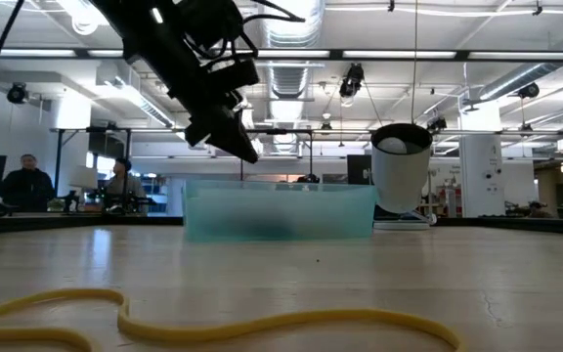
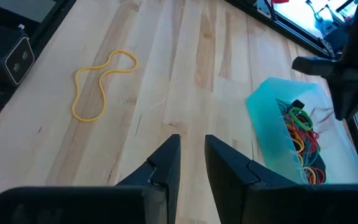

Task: Pick and place rubber bands into bin
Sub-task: Put the red rubber band into the green bin, then put the yellow rubber band into the green bin

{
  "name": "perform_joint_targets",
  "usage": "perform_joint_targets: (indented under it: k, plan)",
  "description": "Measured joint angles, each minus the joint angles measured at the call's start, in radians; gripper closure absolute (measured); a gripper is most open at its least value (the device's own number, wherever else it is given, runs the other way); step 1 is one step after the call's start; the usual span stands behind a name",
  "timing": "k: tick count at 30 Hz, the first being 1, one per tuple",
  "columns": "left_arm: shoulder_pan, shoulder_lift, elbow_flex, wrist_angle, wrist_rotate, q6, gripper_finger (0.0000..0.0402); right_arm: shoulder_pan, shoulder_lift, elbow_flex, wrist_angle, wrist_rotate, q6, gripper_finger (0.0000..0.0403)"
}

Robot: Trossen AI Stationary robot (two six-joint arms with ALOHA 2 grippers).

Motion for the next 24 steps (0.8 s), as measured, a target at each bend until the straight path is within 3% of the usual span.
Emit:
perform_joint_targets:
  k: [11,15,19,24]
  plan:
    - [-0.005,-0.004,0.000,-0.016,0.008,-0.040,0.0311,0.000,0.000,-0.003,0.001,0.000,0.000,0.0335]
    - [-0.032,-0.034,0.002,-0.094,0.105,-0.072,0.0308,0.000,0.000,-0.007,0.003,0.000,0.003,0.0335]
    - [-0.098,-0.070,0.001,-0.150,0.216,-0.120,0.0308,-0.002,0.000,-0.028,0.051,0.000,0.000,0.0335]
    - [-0.250,-0.102,-0.024,-0.157,0.229,-0.132,0.0308,-0.011,0.000,-0.118,0.261,-0.042,-0.069,0.0335]
